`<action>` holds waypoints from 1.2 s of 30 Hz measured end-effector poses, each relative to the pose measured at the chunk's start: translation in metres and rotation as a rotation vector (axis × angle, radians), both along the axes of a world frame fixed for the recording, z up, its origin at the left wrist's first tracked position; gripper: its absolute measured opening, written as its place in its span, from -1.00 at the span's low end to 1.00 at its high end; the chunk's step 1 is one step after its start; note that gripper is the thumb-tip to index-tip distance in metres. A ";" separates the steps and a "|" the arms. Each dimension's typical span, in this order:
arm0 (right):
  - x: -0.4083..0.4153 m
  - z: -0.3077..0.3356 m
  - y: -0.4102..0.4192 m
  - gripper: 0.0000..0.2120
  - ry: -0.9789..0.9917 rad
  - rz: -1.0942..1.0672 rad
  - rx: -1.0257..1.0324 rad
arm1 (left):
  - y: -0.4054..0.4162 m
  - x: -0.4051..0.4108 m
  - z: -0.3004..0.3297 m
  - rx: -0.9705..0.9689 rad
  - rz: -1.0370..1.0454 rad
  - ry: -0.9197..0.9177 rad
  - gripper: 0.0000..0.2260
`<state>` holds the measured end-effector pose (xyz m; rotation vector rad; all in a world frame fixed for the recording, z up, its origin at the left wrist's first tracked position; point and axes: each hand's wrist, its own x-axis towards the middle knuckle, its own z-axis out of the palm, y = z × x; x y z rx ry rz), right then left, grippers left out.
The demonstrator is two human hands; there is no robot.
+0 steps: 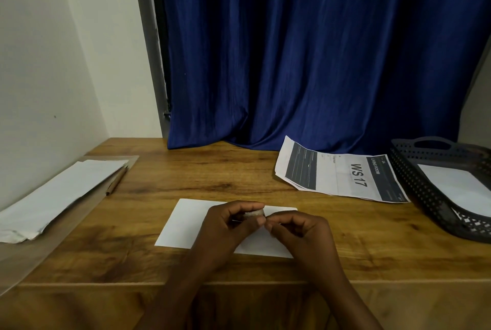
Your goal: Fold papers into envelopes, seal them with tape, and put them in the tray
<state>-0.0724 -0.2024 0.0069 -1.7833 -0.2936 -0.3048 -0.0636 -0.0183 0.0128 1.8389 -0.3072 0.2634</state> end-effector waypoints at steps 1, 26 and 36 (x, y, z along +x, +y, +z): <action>0.000 0.000 0.000 -0.84 0.007 -0.005 -0.012 | 0.000 0.001 0.000 0.000 0.001 0.000 -0.77; 0.005 0.004 -0.003 -0.90 0.069 0.015 0.179 | 0.003 0.002 -0.002 0.047 -0.058 -0.042 -0.67; 0.006 0.006 -0.005 -0.83 0.085 0.036 0.232 | 0.005 0.002 -0.003 0.037 -0.128 -0.031 -0.58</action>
